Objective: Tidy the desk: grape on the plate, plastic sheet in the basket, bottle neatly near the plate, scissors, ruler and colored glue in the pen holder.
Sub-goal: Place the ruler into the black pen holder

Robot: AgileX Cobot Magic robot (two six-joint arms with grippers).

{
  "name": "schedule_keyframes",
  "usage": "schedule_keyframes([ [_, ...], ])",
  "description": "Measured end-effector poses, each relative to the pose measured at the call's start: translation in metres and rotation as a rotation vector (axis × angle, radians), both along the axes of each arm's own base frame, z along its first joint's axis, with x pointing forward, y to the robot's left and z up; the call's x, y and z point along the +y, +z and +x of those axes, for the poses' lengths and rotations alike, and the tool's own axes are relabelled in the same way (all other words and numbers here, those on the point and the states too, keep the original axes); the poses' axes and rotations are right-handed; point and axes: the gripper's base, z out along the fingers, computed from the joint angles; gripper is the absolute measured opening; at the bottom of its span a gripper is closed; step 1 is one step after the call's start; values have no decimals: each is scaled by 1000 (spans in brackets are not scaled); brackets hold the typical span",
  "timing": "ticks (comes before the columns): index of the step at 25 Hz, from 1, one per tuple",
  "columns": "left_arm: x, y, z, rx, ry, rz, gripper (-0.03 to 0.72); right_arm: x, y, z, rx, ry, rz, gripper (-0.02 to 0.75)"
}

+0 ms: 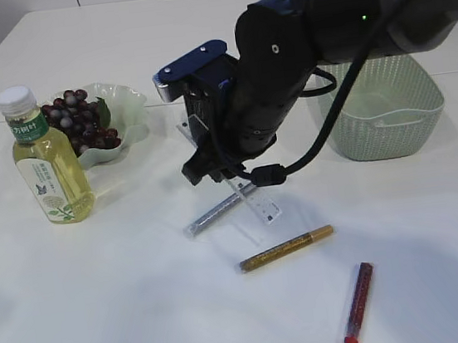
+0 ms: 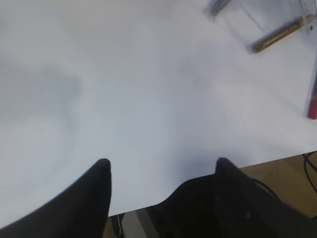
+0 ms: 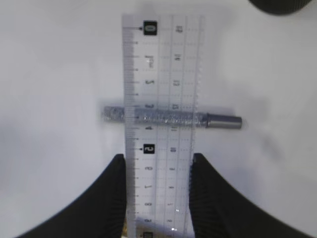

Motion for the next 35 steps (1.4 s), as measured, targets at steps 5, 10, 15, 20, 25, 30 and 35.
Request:
schedule_keyframes([
  [5,-1,2,4,-52,12,-12,477,6,16,9,-173,36,83,303],
  [10,-1,4,7,-87,21,-20,477,14,28,19,-343,61,195,303],
  [15,-1,4,8,-93,22,-21,477,21,43,25,-512,96,294,303],
  [20,-1,5,9,-103,24,-23,477,24,54,31,-630,108,377,303],
  [25,-1,6,10,-124,30,-28,477,12,55,44,-707,84,414,303],
  [30,-1,8,14,-173,41,-38,477,-6,62,58,-796,48,451,303],
  [35,-1,11,18,-217,52,-49,477,-17,61,68,-849,24,472,302],
])
